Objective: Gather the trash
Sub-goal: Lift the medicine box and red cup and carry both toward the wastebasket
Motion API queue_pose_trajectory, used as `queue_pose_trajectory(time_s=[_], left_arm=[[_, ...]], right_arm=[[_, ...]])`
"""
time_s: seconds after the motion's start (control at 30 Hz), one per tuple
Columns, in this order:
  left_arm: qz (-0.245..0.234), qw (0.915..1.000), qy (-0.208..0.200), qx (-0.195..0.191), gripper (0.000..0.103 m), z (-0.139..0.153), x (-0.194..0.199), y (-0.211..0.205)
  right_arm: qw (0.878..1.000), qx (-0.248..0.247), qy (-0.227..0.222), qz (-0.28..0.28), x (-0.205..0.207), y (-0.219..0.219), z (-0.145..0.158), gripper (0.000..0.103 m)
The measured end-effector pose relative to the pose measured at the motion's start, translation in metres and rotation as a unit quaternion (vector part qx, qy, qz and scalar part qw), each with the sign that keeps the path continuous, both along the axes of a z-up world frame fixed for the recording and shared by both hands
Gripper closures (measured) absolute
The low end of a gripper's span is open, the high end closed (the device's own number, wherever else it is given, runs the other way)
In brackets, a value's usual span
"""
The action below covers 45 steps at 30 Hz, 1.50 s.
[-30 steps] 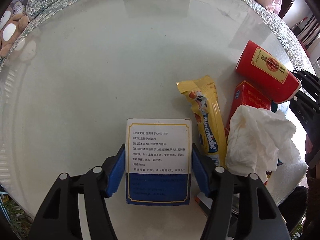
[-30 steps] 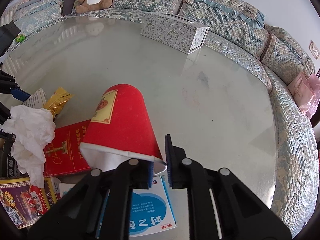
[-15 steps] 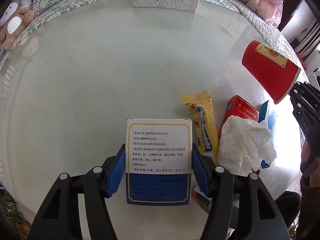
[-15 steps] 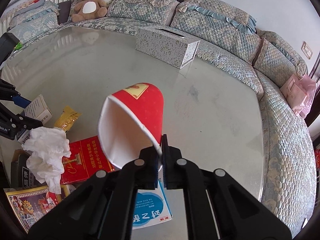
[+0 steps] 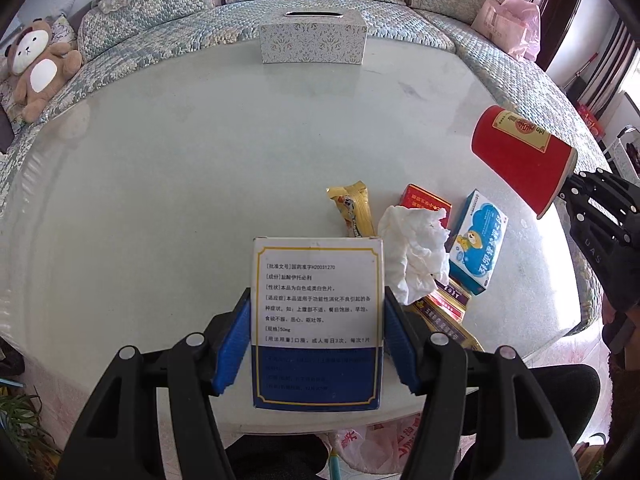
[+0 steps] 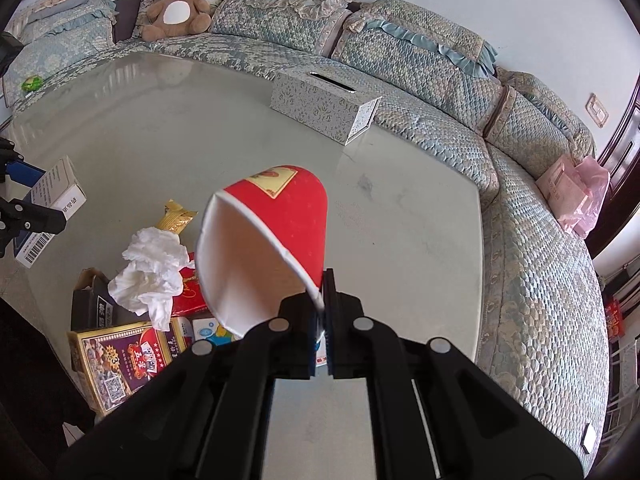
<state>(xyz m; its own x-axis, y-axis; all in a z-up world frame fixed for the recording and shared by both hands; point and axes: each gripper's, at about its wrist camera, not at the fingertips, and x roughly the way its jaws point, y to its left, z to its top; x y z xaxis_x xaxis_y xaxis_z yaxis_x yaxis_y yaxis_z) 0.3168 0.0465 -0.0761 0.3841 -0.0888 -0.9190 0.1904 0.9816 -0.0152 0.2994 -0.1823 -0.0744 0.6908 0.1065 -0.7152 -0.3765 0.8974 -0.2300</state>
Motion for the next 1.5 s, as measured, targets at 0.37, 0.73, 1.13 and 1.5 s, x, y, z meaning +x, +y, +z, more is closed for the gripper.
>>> queue_pose_trajectory(time_s=[0.37,0.73,1.13,1.5], left_arm=[[-0.013,0.9995,-0.029,-0.006,0.043,0.036,-0.081,-0.009],[-0.039,0.9987,-0.028,-0.014,0.043,0.030,-0.162,-0.024],[-0.078,0.9968,-0.017,0.001,0.043,-0.001,-0.199,-0.056],[-0.098,0.9946,0.033,-0.005,0.043,-0.060,-0.205,-0.076]], right_arm=[[1.000,0.004,-0.010,0.006,-0.110,0.004,0.040,0.098],[1.000,0.010,0.018,0.023,-0.200,0.005,0.032,0.098],[0.998,0.000,0.054,0.030,-0.241,0.007,0.001,0.098],[0.996,-0.002,0.084,0.023,-0.251,0.007,-0.045,0.098]])
